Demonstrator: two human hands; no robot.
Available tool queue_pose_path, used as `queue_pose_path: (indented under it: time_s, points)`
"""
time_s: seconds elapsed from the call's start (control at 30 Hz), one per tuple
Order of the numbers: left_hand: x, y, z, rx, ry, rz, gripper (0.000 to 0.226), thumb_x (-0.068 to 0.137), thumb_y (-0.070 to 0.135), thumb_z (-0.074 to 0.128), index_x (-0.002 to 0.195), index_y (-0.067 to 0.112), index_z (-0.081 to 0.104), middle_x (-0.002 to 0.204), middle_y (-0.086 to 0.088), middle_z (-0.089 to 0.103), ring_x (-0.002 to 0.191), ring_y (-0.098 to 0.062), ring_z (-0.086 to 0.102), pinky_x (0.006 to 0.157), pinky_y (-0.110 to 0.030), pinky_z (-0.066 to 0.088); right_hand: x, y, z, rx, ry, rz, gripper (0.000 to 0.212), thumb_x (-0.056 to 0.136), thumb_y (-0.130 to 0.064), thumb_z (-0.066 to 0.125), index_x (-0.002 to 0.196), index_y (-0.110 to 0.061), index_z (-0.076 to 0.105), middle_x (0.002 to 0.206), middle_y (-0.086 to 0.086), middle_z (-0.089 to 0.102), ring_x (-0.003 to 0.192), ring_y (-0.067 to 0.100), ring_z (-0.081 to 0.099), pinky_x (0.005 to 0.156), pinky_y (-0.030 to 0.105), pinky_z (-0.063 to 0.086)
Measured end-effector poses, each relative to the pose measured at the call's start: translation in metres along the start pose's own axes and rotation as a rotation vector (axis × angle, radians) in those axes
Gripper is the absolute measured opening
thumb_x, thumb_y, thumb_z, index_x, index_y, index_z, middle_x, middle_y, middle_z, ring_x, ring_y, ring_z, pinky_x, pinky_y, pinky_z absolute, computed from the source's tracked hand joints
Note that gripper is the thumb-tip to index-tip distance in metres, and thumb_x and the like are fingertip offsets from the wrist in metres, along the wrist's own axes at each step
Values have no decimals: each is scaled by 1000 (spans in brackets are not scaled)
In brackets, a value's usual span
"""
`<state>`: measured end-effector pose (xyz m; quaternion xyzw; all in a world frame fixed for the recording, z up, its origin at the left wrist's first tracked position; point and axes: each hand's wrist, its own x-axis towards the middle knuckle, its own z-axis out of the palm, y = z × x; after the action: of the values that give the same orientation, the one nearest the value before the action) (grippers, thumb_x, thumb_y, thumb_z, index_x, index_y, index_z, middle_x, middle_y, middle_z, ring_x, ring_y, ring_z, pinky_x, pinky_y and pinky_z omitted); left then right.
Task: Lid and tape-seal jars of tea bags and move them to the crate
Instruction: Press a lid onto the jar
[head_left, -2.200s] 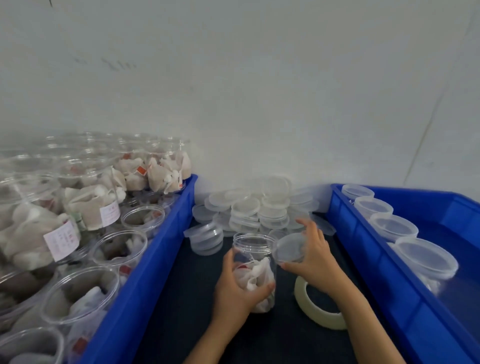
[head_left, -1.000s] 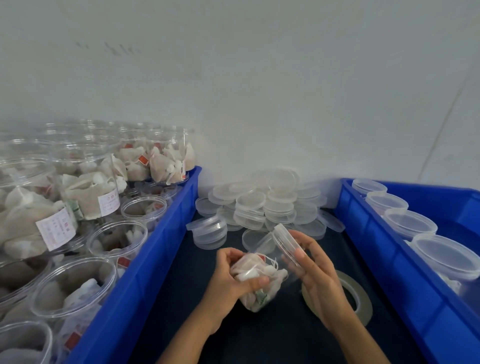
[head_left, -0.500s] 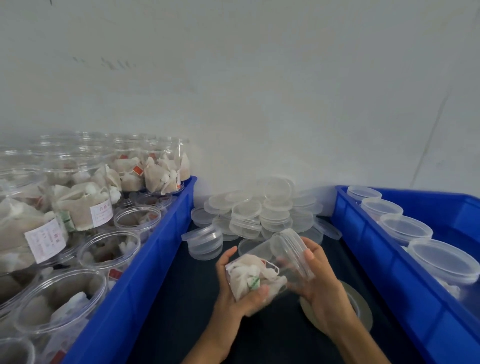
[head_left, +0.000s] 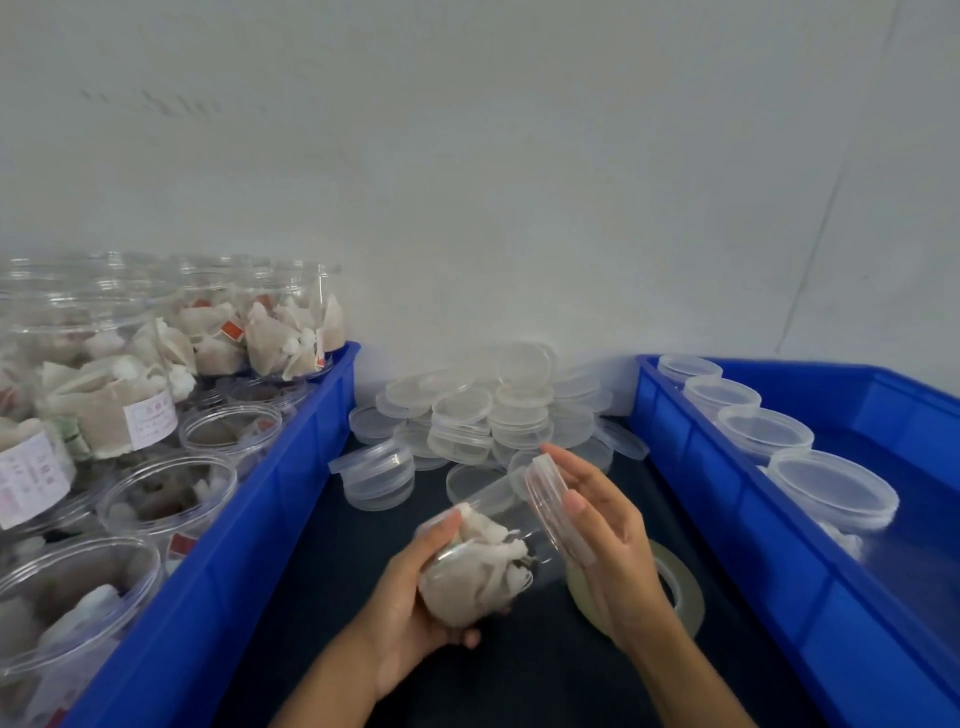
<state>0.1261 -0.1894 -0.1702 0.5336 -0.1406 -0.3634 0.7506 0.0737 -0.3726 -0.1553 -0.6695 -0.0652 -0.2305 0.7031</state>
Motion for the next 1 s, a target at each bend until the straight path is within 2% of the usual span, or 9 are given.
queue_pose_path:
  time_s: [0.07,0.17,0.37,0.5,0.63,0.73,0.8,0.9,1.0]
  points:
    - [1,2,-2,40,-47,-34,55,69,64,56,99,22,78,98,-17,72,71,-28,66,49,-26,41,0,-7,-5,-28,-51,0,54,77,-37,68,128,-23,63,128,7,63,123,25,57,103,42,48]
    - [3,-2,0,91,-6,-49,65,67,72,54,96,19,78,93,-16,72,65,-28,65,49,-24,42,-1,-14,-13,-76,-113,-26,65,75,-37,67,133,-12,57,133,8,61,128,25,53,110,50,39]
    - [1,5,-7,37,-102,-165,70,74,73,48,103,16,76,91,-15,71,63,-29,67,40,-24,48,-2,-24,-11,-150,-228,-87,63,75,-36,75,131,-12,60,132,11,60,128,29,52,111,60,33]
    - [3,3,-14,13,-177,-172,70,83,71,38,106,17,75,94,-14,70,66,-28,68,42,-25,51,-2,-28,-10,-164,-273,-74,60,75,-40,73,130,-19,62,134,8,57,129,26,51,110,59,34]
    - [4,-2,-8,-38,-53,-28,67,75,63,55,115,10,70,101,-18,70,75,-28,68,55,-32,55,1,-24,-11,-264,-367,-20,60,78,-36,56,138,-32,50,144,-4,46,135,16,42,109,47,34]
    - [5,-7,-2,-1,128,238,63,77,42,73,128,14,49,110,-13,72,94,-30,71,63,-34,57,3,-18,-2,-238,-253,101,50,83,-50,48,132,-42,47,145,-6,46,133,13,45,110,45,38]
    - [4,-7,3,16,181,311,65,71,40,69,126,14,46,111,-14,71,98,-33,70,61,-32,55,1,-12,5,-203,-147,141,49,84,-67,48,126,-43,53,133,-14,57,126,9,52,109,45,41]
    - [2,-8,11,41,205,272,65,74,44,71,126,12,49,107,-16,72,81,-28,71,49,-29,48,-1,-7,10,-177,-14,29,38,89,-52,48,121,-37,61,121,-13,66,119,6,58,106,36,44]
    - [1,-4,13,-27,130,87,68,74,59,56,118,7,64,96,-20,71,65,-26,63,45,-26,41,-2,-11,10,-196,-28,-68,38,95,-39,56,130,-24,58,129,-5,63,125,10,54,107,34,43]
